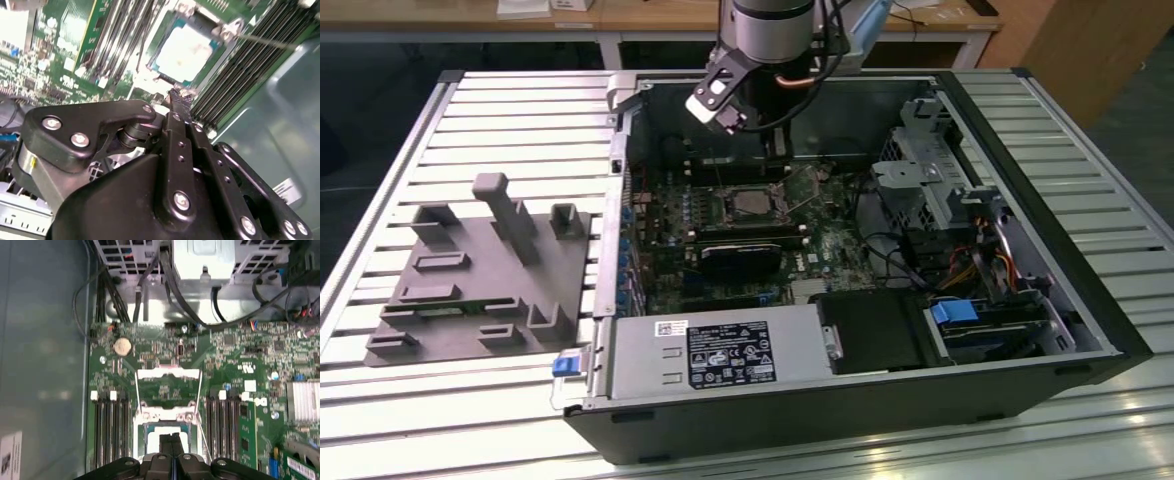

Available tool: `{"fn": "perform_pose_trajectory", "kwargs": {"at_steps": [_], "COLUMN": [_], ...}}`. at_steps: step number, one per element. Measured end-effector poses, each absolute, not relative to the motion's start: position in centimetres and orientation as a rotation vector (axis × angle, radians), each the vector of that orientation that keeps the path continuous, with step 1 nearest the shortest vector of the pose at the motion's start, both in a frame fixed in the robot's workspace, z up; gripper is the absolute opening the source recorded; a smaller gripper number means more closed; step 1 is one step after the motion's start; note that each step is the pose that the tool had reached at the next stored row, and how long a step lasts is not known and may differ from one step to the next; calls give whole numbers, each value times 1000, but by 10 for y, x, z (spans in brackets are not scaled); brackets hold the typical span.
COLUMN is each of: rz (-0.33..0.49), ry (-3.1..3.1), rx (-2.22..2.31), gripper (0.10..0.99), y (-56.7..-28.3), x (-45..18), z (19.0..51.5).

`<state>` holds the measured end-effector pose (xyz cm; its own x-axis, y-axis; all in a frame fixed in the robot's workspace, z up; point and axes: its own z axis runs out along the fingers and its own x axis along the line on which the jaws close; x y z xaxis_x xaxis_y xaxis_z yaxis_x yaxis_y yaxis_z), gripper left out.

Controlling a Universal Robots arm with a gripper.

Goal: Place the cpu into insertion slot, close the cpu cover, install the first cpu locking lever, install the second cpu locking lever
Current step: 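Close the cpu cover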

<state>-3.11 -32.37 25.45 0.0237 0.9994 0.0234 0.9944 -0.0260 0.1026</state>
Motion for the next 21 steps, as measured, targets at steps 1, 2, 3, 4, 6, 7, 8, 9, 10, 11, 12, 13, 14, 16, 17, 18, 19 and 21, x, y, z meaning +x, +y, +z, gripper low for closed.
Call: {"fn": "perform_pose_trajectory", "kwargs": {"at_steps": [1,2,3,4,6,7,8,9,10,11,12,13,14,16,17,18,19,21], "rz": [137,137,137,137,137,136,137,137,136,136,136,136,136,136,136,136,136,136], "ry": [2152,2152,2152,2151,2152,2152,2152,2152,2152,2152,2152,2152,2152,2152,2152,2152,2152,2152], "rx": [2206,2206,2206,2206,2206,2206,2206,2206,2206,2206,2206,2206,2206,2206,2206,2206,2206,2206], "gripper": [106,106,106,106,106,106,106,106,106,106,106,106,106,106,106,106,106,106], "y": [-324,-324,-324,-324,-324,-324,-324,-324,-324,-324,-324,-324,-324,-324,-324,-324,-324,-324], "x": [-28,-25,-22,-19,-12,-9,-5,-2,2,6,9,13,16,23,27,30,33,37], "z": [254,255,254,254,254,255,254,254,254,254,255,255,255,254,254,254,254,254]}}
